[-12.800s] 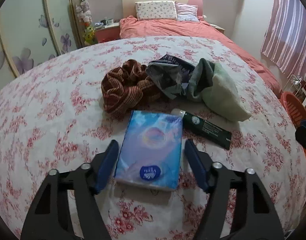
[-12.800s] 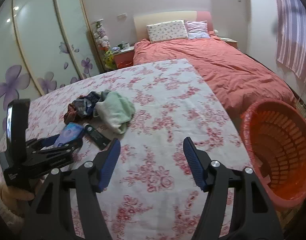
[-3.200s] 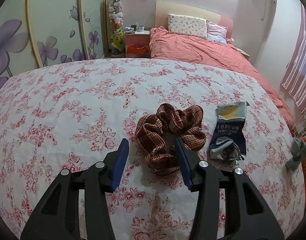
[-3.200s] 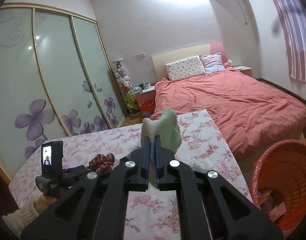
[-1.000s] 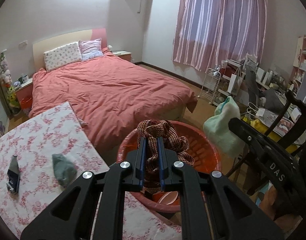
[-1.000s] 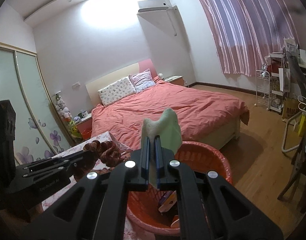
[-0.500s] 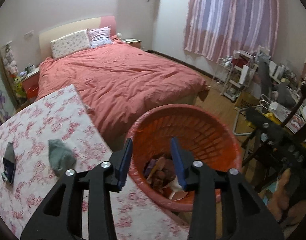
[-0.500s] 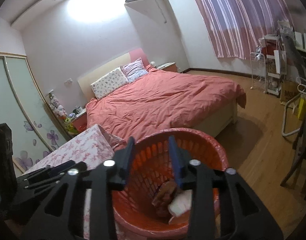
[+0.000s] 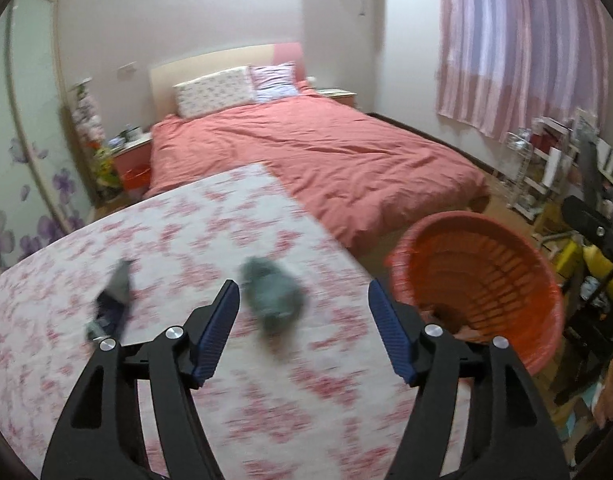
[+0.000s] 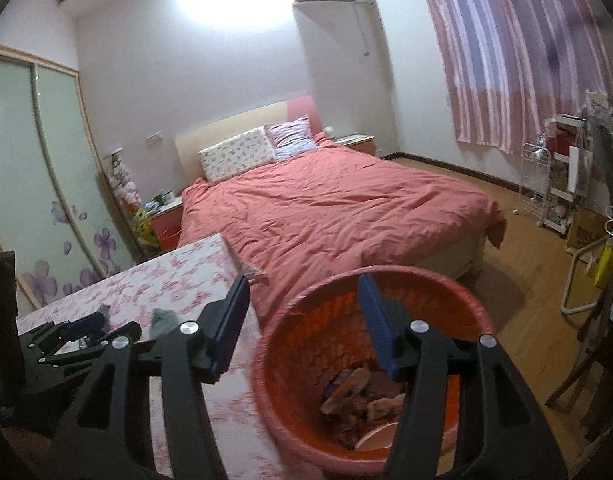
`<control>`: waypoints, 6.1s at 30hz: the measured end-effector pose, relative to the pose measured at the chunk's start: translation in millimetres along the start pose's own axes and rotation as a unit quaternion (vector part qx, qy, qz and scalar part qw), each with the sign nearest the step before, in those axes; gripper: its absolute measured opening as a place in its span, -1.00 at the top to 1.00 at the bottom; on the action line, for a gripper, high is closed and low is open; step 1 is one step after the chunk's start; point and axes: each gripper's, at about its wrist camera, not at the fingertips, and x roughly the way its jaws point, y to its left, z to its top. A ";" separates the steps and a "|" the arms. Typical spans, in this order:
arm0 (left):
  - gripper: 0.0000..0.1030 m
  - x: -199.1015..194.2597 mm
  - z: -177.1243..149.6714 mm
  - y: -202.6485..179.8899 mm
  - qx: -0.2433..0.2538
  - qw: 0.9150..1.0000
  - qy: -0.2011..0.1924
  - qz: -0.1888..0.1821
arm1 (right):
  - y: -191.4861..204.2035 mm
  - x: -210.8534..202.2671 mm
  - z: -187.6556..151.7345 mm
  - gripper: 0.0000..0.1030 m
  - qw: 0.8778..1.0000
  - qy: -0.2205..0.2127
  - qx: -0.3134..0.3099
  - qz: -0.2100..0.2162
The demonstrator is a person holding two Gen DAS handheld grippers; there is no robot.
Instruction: Collect trash
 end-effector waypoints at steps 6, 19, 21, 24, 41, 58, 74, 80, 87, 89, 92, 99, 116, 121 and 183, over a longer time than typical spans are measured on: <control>-0.39 -1.4 -16.7 71.9 -0.038 0.997 0.016 0.060 | 60.9 13.6 -4.3 -0.08 0.998 0.021 -0.046 0.023; -0.68 -15.6 -46.9 178.1 -0.124 0.981 0.028 0.146 | 170.1 95.4 -44.3 -0.10 0.986 0.122 -0.106 0.048; -0.68 -12.6 -48.8 186.9 -0.127 0.981 0.029 0.146 | 186.3 110.7 -50.6 -0.04 0.983 0.136 -0.114 0.048; -0.68 -9.7 -53.2 195.6 -0.128 0.981 0.032 0.142 | 198.6 126.8 -54.5 0.04 0.980 0.146 -0.128 0.040; -0.68 33.4 -33.0 192.1 -0.123 0.986 0.047 0.099 | 157.7 111.6 -45.1 0.88 0.986 0.152 -0.048 0.055; 0.04 93.2 -30.2 191.9 -0.129 0.981 0.114 0.094 | 141.8 101.8 -48.2 0.87 0.986 0.149 -0.053 0.052; 0.28 64.6 -24.7 177.6 -0.133 0.984 0.080 0.090 | 138.9 82.4 -44.9 0.86 0.989 0.127 -0.065 0.046; 0.28 42.7 -13.6 152.9 -0.122 0.988 0.059 0.069 | 132.9 65.0 -39.9 0.86 0.991 0.112 -0.065 0.040; 0.28 21.6 -3.4 115.7 -0.101 0.993 0.040 0.037 | 118.2 40.0 -30.9 0.86 0.994 0.088 -0.060 0.032; 0.28 14.9 -1.2 103.1 -0.093 0.995 0.035 0.026 | 112.2 33.4 -28.4 0.86 0.995 0.081 -0.056 0.029; 0.28 8.7 0.7 89.3 -0.085 0.996 0.029 0.012 | 101.6 22.2 -25.3 0.86 0.996 0.070 -0.049 0.023; 0.28 -1.7 3.1 58.6 -0.066 0.998 0.019 -0.016 | 80.6 7.2 -20.0 0.86 0.998 0.051 -0.034 0.011; 0.28 -4.3 -2.9 10.4 -0.044 0.996 0.023 -0.078 | 37.2 -28.2 -14.7 0.86 1.000 0.010 0.009 -0.003; 0.28 -3.7 -1.2 -9.7 -0.032 0.995 0.019 -0.092 | 20.8 -39.3 -11.7 0.85 1.000 -0.008 0.022 -0.019; -0.95 -71.4 -47.3 -28.5 -0.028 0.996 -0.063 0.055 | 2.3 -127.3 -45.7 -0.92 0.973 -0.116 -0.050 -0.191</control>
